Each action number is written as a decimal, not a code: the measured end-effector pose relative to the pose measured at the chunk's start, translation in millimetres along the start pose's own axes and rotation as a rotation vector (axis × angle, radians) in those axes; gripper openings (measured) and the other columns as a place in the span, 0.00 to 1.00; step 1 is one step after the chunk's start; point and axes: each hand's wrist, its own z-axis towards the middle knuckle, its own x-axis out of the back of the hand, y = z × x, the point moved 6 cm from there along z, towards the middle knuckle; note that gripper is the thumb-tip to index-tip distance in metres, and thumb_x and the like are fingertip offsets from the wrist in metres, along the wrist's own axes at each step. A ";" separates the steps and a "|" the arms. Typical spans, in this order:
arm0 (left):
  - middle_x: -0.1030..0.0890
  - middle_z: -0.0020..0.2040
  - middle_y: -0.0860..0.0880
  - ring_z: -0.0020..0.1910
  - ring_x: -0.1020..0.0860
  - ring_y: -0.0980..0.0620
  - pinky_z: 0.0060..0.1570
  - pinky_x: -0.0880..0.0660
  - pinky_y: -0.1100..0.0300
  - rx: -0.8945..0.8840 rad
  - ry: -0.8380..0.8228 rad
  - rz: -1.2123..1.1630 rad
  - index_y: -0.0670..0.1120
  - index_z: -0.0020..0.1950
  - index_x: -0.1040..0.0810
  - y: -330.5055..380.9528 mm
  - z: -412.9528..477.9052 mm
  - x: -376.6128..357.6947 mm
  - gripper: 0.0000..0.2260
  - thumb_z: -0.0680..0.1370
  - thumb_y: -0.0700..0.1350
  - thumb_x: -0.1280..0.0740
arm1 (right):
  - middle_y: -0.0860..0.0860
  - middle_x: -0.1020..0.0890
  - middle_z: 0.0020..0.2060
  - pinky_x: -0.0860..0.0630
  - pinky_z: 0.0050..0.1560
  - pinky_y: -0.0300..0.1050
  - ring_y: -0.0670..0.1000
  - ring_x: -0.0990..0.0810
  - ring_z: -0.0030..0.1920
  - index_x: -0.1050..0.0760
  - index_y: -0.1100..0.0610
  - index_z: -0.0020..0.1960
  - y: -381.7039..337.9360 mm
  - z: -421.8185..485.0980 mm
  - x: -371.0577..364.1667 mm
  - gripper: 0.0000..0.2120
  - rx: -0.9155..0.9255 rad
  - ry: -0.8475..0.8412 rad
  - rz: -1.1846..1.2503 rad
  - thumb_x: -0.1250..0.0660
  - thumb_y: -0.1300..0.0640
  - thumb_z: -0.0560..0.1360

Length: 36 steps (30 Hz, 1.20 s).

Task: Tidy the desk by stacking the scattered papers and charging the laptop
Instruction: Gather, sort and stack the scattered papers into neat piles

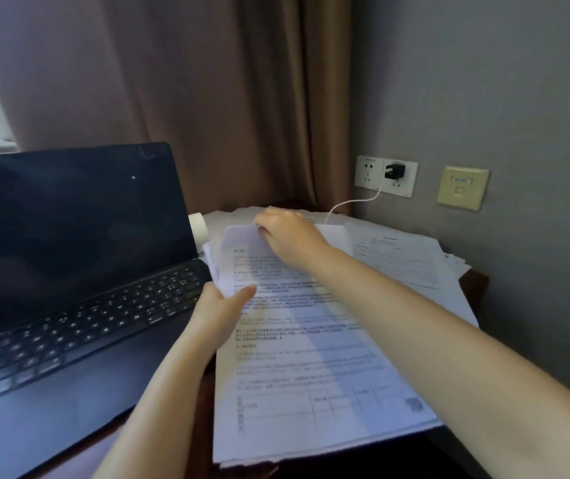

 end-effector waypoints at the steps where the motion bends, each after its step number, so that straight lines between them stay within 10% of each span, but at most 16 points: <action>1: 0.20 0.42 0.51 0.37 0.22 0.57 0.29 0.31 0.66 -0.002 0.003 0.008 0.50 0.47 0.24 1.5 -1.2 0.5 0.01 0.79 0.45 0.34 | 0.56 0.23 0.53 0.29 0.49 0.49 0.59 0.24 0.53 0.25 0.60 0.54 -2.1 1.9 -5.0 0.10 -0.010 -0.019 0.023 0.44 0.62 0.80; 13: 0.25 0.47 0.52 0.46 0.23 0.50 0.34 0.27 0.58 -0.070 0.134 0.032 0.48 0.59 0.33 -0.3 -3.5 2.8 0.13 0.77 0.37 0.37 | 0.50 0.28 0.65 0.31 0.62 0.49 0.52 0.29 0.63 0.30 0.53 0.67 77.3 -88.8 15.7 0.17 -0.329 -0.010 0.252 0.40 0.59 0.79; 19: 0.23 0.48 0.51 0.45 0.23 0.51 0.36 0.27 0.57 -0.099 0.152 0.001 0.48 0.58 0.30 7.7 -8.6 12.3 0.12 0.77 0.37 0.37 | 0.50 0.39 0.74 0.44 0.72 0.51 0.53 0.42 0.74 0.41 0.50 0.74 123.9 -177.2 15.8 0.32 -0.491 -0.580 -0.044 0.36 0.41 0.75; 28: 0.21 0.57 0.45 0.50 0.21 0.45 0.45 0.25 0.50 0.108 0.089 -0.129 0.46 0.66 0.29 -4.0 -9.6 32.2 0.16 0.78 0.38 0.36 | 0.54 0.24 0.48 0.33 0.38 0.46 0.56 0.28 0.48 0.32 0.54 0.46 126.8 -162.6 17.6 0.10 -0.437 -0.578 -0.211 0.35 0.49 0.71; 33: 0.20 0.55 0.45 0.49 0.20 0.45 0.53 0.24 0.45 0.142 0.090 -0.168 0.47 0.65 0.27 -6.9 -5.5 38.1 0.16 0.78 0.38 0.35 | 0.53 0.25 0.63 0.28 0.60 0.50 0.57 0.27 0.61 0.33 0.53 0.70 135.7 -153.4 21.5 0.31 -0.470 -0.584 -0.192 0.32 0.45 0.69; 36: 0.20 0.49 0.48 0.45 0.20 0.47 0.42 0.24 0.50 0.167 0.071 -0.223 0.47 0.65 0.27 -9.2 -4.5 37.5 0.15 0.79 0.39 0.36 | 0.53 0.24 0.61 0.28 0.57 0.51 0.57 0.26 0.59 0.31 0.53 0.66 142.1 -152.1 13.3 0.29 -0.443 -0.571 -0.252 0.37 0.37 0.72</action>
